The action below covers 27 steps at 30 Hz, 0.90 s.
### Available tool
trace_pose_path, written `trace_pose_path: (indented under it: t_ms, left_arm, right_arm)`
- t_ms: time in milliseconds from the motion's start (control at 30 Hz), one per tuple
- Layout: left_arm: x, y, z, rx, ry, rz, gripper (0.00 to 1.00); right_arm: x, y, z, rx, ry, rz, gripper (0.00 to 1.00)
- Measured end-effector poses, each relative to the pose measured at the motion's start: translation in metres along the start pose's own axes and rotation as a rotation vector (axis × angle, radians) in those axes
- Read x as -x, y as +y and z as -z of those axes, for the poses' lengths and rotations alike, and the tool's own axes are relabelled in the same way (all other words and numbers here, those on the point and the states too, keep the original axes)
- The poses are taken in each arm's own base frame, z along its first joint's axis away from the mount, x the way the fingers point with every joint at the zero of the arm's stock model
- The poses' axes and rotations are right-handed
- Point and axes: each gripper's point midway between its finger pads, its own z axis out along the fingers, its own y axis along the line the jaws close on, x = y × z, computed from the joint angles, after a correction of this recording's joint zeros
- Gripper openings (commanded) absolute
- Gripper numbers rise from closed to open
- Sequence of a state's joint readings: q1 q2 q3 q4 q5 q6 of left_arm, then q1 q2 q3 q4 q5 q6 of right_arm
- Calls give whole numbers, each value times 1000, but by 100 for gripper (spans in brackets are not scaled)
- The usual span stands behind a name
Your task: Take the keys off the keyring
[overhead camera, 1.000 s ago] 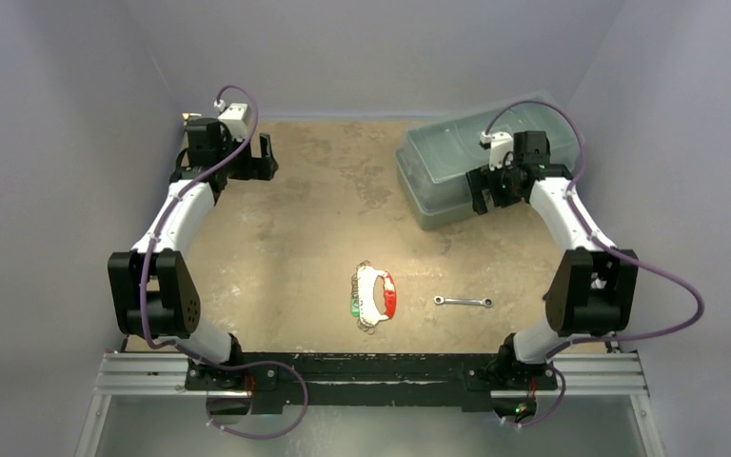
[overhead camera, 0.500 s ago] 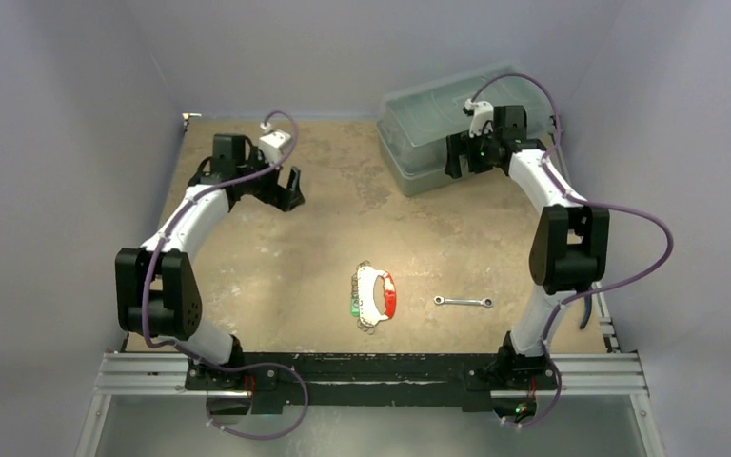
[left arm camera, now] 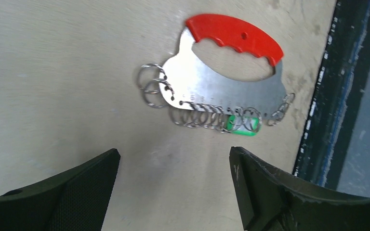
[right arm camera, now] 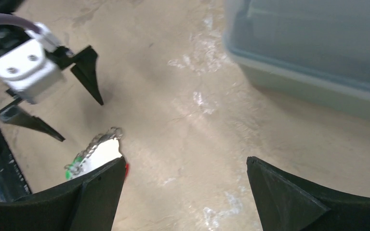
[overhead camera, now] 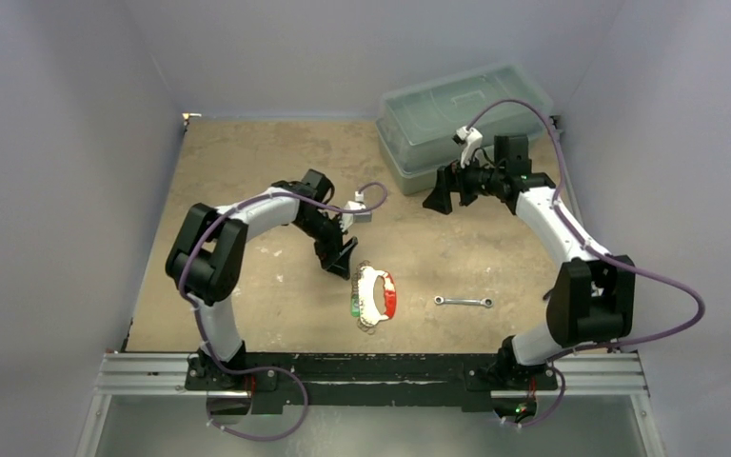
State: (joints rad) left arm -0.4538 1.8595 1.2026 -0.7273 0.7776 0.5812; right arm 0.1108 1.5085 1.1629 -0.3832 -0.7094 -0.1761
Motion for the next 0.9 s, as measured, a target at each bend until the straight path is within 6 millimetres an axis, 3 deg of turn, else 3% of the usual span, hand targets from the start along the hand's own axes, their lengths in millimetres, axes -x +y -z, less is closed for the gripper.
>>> trace_pose_path:
  t_ms: [167,400,500,600,700,833,900]
  left_arm:
    - [-19,-22,-9,-118,13,113,74]
    - [-26,-51,-21,-215,-69,380,74]
    - [-25,-54,-24,-200,-117,466,71]
    - [-23,-53,-27,-167,-173,541,62]
    - [-21,-47,-32,-134,-224,609,52]
    - [-13,-42,-41,-116,-292,660,49]
    - [-4,-39,-47,-119,-325,670,48]
  right_arm:
    - [-37,19,-4,94,48,-75,87]
    - [-73,49,-26,223,146,-165,72]
    - [-92,70,-36,277,199,-191,63]
    - [-112,88,-46,324,268,-215,56]
    - [-126,99,-57,358,317,-228,48]
    - [-145,110,-68,389,383,-244,40]
    - [-158,115,-74,402,425,-256,24]
